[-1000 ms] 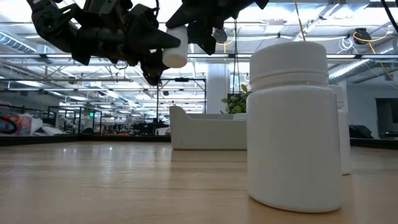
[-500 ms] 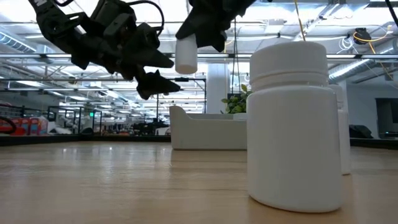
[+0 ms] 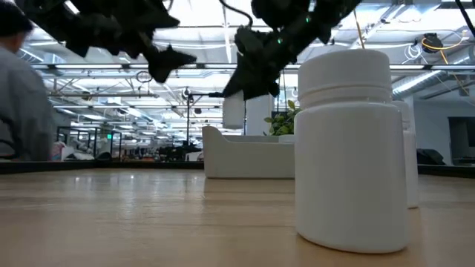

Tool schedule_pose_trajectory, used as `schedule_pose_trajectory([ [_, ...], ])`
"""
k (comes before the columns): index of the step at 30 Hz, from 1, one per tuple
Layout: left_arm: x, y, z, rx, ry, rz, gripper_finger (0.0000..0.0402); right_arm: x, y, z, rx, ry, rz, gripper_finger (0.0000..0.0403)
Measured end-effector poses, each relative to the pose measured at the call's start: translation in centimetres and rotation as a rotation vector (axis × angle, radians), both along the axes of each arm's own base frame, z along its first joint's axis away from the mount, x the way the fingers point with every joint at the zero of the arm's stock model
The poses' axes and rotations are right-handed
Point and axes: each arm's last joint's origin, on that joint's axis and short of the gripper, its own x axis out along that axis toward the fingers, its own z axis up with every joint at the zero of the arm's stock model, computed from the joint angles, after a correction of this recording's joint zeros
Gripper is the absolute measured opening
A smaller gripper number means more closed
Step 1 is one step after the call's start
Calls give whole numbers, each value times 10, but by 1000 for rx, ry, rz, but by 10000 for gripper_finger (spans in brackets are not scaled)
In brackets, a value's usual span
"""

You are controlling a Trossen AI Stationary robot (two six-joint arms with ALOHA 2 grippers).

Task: Pick and place pill bottles into a basket
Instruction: Put the white pill bottle into the gray bin

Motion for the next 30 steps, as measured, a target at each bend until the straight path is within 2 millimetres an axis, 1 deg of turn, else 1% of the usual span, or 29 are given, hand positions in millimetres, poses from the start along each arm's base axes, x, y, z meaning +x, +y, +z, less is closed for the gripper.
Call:
schedule_pose_trajectory([
  [4,-14,-2,15,15,-67,5,344,-8,-12,-20,28,-38,-27,151],
  [9,-25,-3,26,28,-119,4,346,-16,-22,-32,60,-60,-53,151],
  [16,-28,-3,29,31,-137,4,347,-18,-21,-38,57,-49,-51,151],
  [23,-28,-3,30,27,-139,5,347,-15,-24,-57,67,13,-59,151],
  [30,-28,-3,29,27,-137,5,347,-13,-27,-64,40,33,-74,152],
])
